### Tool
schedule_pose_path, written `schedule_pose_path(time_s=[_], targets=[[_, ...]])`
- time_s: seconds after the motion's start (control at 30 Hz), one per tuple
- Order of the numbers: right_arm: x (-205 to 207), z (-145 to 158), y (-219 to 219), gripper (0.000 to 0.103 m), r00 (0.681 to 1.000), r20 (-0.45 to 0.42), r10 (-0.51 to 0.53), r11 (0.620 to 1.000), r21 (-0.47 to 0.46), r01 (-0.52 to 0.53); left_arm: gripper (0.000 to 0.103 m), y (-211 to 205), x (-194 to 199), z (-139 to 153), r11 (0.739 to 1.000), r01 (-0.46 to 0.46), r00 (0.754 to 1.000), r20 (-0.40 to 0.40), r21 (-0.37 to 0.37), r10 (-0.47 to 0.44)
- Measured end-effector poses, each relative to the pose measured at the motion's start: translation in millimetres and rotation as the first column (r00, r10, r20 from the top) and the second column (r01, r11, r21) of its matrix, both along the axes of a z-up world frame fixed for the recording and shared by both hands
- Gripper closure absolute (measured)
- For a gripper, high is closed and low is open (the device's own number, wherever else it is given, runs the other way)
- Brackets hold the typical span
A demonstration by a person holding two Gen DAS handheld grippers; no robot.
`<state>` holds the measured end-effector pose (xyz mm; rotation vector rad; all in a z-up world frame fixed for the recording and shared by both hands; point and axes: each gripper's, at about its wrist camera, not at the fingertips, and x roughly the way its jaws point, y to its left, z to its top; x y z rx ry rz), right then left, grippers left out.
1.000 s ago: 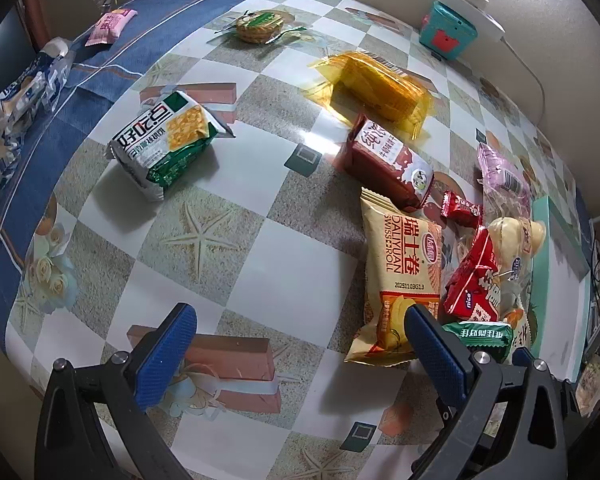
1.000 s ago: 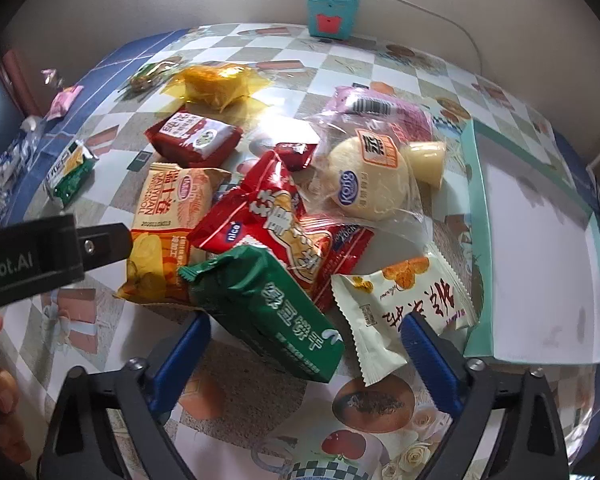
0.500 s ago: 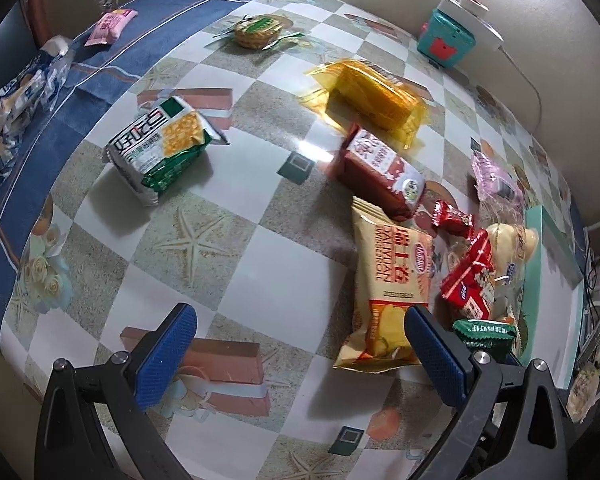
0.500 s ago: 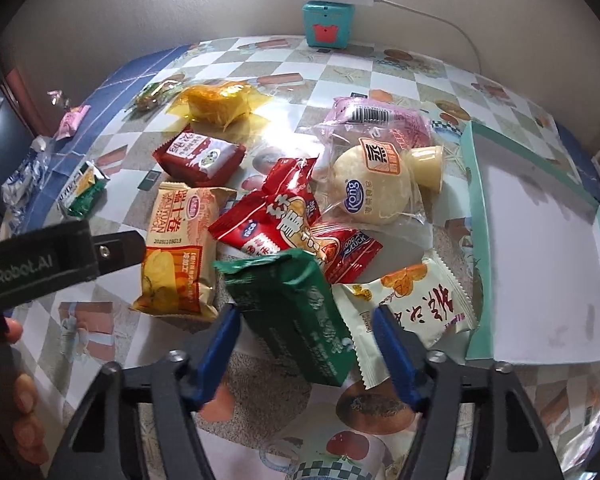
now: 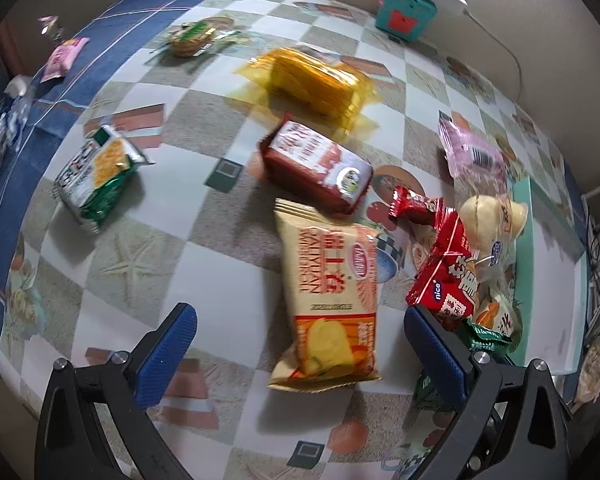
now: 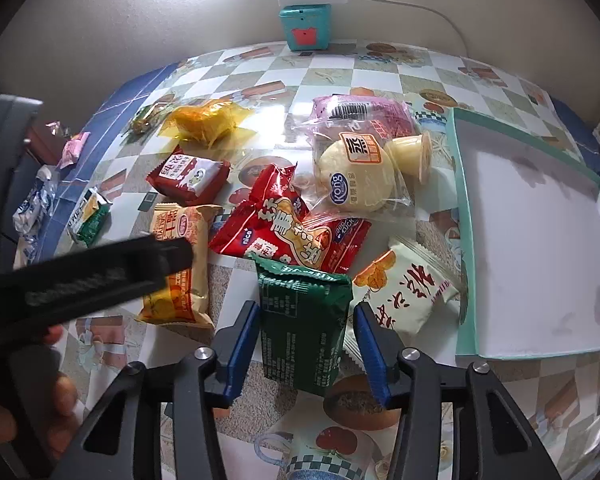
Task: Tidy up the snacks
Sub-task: 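Grasp the green biscuit pack with the right tool while the left tool grasps the yellow Swiss roll bag, then lift both packs and carry them over the white tray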
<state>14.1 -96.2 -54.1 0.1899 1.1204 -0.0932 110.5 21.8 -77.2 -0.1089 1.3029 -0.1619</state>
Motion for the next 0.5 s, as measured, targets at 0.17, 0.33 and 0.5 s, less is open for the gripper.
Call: schedule_pose_path(time_s=[0.17,0.33,0.5], targets=[[-0.1,-1.5,-4.5,0.052,1.0,-0.008,-0.005,1.0,0.026,0.005,0.015,-12.3,8.0,-8.8,1.0,0.014,1.0,-0.019,0.013,-0.014],[0.4,-7.6,-9.0,0.052,0.999,-0.036,-0.021,0.999,0.048,0.023,0.048,-25.0,16.7,-14.7,1.0,0.02,0.999,-0.038,0.009,-0.019],[0.8,-13.4,-14.0,0.052,0.998,-0.06,-0.034,0.997,0.072,0.038,0.062,-25.1,15.9,-14.5,1.0,0.013,0.999,-0.037,0.002,-0.013]])
